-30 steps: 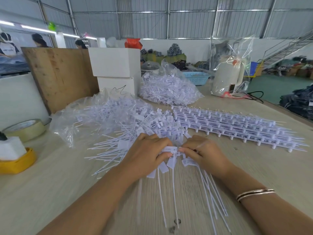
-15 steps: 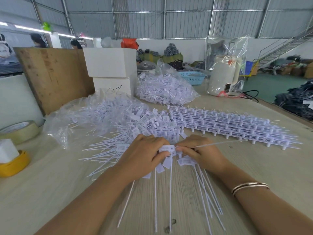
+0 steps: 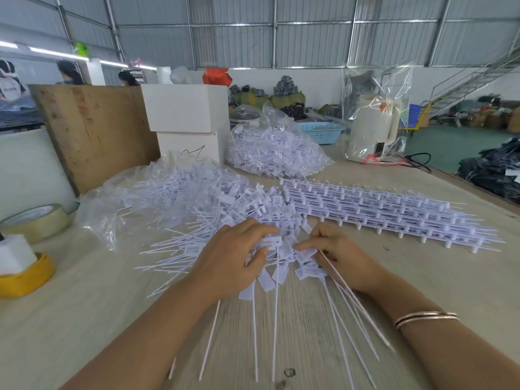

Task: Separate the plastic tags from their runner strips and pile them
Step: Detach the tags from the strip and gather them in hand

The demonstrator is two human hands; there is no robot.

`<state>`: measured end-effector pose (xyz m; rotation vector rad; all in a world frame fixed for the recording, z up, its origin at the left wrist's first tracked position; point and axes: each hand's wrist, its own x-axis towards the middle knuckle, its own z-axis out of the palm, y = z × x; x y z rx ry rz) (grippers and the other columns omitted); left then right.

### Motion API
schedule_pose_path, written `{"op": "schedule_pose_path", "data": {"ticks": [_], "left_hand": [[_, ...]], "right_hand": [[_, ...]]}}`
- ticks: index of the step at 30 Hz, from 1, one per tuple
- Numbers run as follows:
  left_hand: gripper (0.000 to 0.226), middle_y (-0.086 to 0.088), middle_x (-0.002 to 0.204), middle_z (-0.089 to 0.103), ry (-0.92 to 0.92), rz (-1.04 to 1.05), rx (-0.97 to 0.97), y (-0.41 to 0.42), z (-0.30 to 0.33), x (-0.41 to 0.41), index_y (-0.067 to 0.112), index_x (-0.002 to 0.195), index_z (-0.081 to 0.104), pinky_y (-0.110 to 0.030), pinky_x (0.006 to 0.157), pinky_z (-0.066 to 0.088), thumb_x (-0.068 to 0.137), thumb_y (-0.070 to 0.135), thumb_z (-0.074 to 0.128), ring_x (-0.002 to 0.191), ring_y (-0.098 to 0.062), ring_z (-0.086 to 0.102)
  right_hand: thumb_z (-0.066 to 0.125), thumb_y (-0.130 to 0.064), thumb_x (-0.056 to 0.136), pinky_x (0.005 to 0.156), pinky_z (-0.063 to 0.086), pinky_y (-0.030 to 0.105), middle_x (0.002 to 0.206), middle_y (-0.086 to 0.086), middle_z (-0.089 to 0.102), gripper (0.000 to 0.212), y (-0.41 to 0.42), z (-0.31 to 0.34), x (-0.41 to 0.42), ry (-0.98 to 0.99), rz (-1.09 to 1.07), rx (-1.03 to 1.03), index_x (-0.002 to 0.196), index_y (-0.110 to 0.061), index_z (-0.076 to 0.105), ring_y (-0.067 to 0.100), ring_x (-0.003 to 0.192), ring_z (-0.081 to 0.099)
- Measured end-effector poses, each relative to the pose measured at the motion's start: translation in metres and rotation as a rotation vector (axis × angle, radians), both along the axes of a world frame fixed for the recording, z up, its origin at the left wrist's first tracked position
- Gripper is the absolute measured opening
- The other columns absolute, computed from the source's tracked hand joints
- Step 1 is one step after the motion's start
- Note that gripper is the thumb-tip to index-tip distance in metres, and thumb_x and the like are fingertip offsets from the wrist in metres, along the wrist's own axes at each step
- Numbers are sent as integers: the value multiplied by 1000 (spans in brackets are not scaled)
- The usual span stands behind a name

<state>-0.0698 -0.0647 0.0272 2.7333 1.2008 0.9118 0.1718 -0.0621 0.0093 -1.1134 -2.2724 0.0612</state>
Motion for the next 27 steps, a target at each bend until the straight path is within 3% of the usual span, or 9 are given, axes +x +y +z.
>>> {"op": "schedule_pose_path", "data": {"ticks": [3,7,10,13,16,20,22,25,27], "left_hand": [[36,15,103,49,-18,0,0,-1,-1,0,28,128,49,-6,74,27,91,27,48,75,1,41],[30,22,103,43,-70,14,-13,-1,-2,1,21,120,52,-6,75,27,90,19,51,84,18,42],[33,23,102,41,-94,29,-13,-1,-3,2,23,121,53,-14,72,27,89,25,44,78,6,46],[31,24,103,40,-113,16,-19,0,-3,3,25,122,54,-29,74,40,93,18,49,82,-10,54],[30,19,104,42,-137,-28,-60,-2,-5,5,24,122,55,-36,73,48,93,16,51,85,-11,55],[38,13,109,46,-177,-68,-77,-2,-11,12,22,129,49,-30,82,45,92,16,53,95,-4,52],[44,13,111,47,-221,-82,-109,-2,-13,15,22,134,43,-25,86,42,92,17,54,99,0,49],[45,13,111,47,-206,-118,-119,-7,-13,18,23,135,41,-24,83,42,91,27,48,96,-2,50],[44,15,113,50,-192,-88,-102,-6,-11,17,25,134,43,-26,83,44,91,36,42,96,-4,54]], "right_hand": [[49,4,84,64,28,12,80,-7,41,34,-1,1,-2,4,-1,23,110,-5,69,6,72,41],[45,15,79,65,37,18,85,1,49,43,1,-1,-1,19,-59,44,109,-5,68,16,75,49],[41,28,68,63,43,36,88,7,53,54,2,1,0,21,-81,68,102,-3,69,25,76,53],[42,29,62,57,37,29,86,9,55,55,2,3,-1,43,-109,114,97,-3,71,24,72,52],[49,16,77,70,44,29,97,7,56,42,-3,9,-6,142,-107,178,108,-8,66,21,85,55],[63,-11,80,87,40,29,118,0,56,43,-15,9,-26,-40,74,155,122,-18,56,12,107,52],[70,-11,78,78,47,38,113,1,62,42,-17,7,-33,-116,78,200,118,-17,61,18,100,61],[67,-6,78,66,49,38,92,1,69,31,-14,9,-31,-97,91,318,107,-16,70,19,77,66],[63,5,76,62,50,39,87,4,69,37,-12,10,-27,-27,86,359,107,-14,71,22,71,65]]}}
